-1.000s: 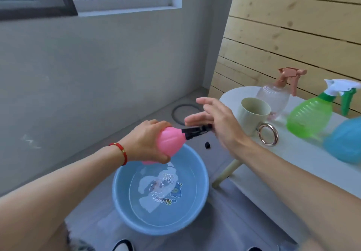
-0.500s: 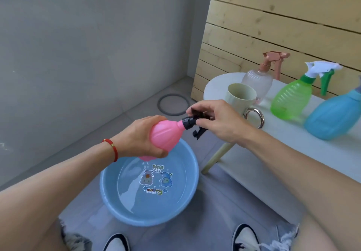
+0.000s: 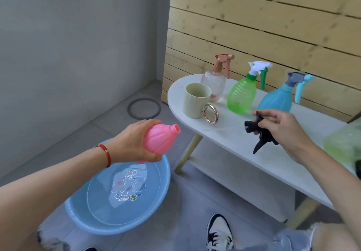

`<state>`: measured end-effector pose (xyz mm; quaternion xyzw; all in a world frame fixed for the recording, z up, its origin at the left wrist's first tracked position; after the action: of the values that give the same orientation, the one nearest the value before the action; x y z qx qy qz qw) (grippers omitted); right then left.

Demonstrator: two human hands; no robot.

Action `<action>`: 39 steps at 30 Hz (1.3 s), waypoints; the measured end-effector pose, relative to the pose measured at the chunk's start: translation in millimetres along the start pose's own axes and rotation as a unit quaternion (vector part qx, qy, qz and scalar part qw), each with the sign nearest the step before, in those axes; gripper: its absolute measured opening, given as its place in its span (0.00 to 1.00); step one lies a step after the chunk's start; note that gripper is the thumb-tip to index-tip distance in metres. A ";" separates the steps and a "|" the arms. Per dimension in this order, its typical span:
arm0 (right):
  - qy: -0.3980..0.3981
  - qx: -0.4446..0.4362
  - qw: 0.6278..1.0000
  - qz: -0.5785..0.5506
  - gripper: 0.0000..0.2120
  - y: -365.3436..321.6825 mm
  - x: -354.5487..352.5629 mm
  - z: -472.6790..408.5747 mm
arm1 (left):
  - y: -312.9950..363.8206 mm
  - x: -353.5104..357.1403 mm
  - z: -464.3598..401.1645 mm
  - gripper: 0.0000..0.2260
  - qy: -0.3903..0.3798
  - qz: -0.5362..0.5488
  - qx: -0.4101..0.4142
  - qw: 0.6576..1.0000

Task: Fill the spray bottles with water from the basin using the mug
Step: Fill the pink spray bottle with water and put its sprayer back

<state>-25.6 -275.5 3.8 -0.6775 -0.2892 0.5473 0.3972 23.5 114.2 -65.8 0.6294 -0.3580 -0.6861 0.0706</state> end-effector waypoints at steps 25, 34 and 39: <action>-0.046 -0.061 0.966 0.246 0.20 -68.7 127.4 -53.3 | -30.1 -10.1 -3.8 0.36 0.006 0.039 -0.112 0.993; -0.229 -0.032 0.967 0.107 0.15 -104.5 241.8 -30.2 | -123.4 -36.6 34.7 0.41 -0.134 -0.087 -0.398 0.904; -0.335 0.173 0.922 0.086 0.06 -38.8 326.7 -11.8 | -148.4 -49.6 54.0 0.41 -0.146 -0.092 -0.439 0.882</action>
<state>63.8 12.0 -129.2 -0.3979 -0.2462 0.8159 0.3398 36.4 272.0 -114.2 0.4570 0.0334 -0.8604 0.2231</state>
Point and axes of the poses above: each hand's wrist, its own z-axis away from the middle knuckle, its own x-axis out of the palm, y = z × x, the point moved 2 cm from there along -z, towards the middle knuckle, and after that the axes turned 5 degrees about -x, right-handed, at the moved point
